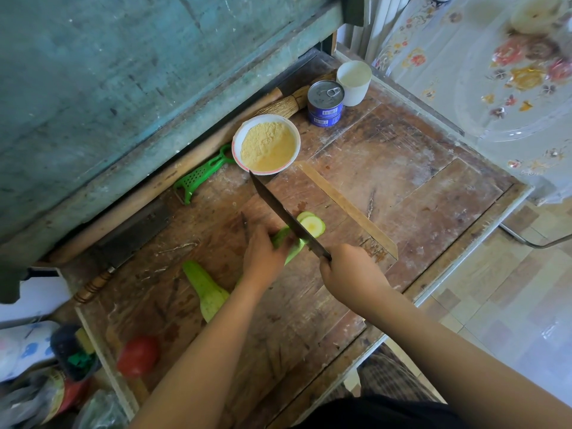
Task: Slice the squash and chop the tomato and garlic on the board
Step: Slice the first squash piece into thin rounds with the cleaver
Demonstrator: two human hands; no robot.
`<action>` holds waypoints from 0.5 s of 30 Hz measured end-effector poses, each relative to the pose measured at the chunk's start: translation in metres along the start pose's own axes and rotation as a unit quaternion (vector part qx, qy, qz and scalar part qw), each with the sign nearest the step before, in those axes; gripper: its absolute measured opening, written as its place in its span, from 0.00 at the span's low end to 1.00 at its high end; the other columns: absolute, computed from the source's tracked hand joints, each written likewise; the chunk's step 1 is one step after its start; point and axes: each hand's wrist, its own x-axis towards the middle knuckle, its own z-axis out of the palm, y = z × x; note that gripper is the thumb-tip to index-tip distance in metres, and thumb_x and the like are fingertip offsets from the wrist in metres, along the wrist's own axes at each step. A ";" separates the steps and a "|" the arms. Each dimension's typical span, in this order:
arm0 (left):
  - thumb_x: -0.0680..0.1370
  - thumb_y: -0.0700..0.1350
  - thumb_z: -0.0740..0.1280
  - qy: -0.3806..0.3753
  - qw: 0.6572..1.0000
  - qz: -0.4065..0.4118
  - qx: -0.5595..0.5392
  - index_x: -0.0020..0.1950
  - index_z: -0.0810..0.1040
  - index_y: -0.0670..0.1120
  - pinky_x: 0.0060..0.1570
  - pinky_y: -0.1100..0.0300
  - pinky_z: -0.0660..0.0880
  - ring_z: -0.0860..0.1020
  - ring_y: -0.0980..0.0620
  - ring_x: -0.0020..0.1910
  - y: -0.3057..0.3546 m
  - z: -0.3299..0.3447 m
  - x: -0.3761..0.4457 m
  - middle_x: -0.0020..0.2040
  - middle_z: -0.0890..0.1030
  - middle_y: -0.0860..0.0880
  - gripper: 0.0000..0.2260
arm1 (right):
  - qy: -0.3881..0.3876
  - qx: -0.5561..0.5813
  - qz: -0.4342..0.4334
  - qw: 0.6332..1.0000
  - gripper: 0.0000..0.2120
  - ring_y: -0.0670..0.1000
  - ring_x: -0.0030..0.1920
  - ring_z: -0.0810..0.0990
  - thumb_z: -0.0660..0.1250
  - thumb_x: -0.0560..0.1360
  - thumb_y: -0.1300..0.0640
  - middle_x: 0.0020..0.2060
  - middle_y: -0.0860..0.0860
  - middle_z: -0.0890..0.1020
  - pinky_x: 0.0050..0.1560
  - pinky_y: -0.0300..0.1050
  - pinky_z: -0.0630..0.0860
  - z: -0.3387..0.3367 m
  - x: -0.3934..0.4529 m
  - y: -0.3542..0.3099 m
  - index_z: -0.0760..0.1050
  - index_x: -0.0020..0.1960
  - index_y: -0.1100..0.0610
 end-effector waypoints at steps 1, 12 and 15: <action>0.74 0.60 0.65 -0.002 1.000 0.001 0.003 0.51 0.69 0.47 0.44 0.53 0.69 0.75 0.46 0.50 0.001 0.000 0.000 0.52 0.76 0.47 0.18 | -0.002 0.002 0.005 1.000 0.14 0.51 0.26 0.67 0.54 0.81 0.57 0.28 0.51 0.70 0.26 0.41 0.63 0.000 0.002 0.000 0.68 0.37 0.56; 0.75 0.59 0.66 0.010 1.000 0.011 0.012 0.55 0.69 0.49 0.44 0.56 0.68 0.75 0.48 0.53 0.002 0.000 -0.001 0.54 0.75 0.50 0.17 | -0.037 0.014 0.057 0.998 0.13 0.52 0.27 0.68 0.56 0.80 0.58 0.29 0.53 0.71 0.26 0.41 0.64 0.014 0.027 0.009 0.71 0.40 0.61; 0.76 0.58 0.65 0.011 1.000 0.012 0.015 0.56 0.69 0.48 0.44 0.57 0.66 0.75 0.48 0.53 0.001 0.000 0.000 0.55 0.75 0.51 0.17 | -0.038 0.018 0.066 0.997 0.12 0.51 0.27 0.69 0.56 0.80 0.56 0.29 0.52 0.71 0.25 0.41 0.63 0.017 0.030 0.013 0.74 0.46 0.62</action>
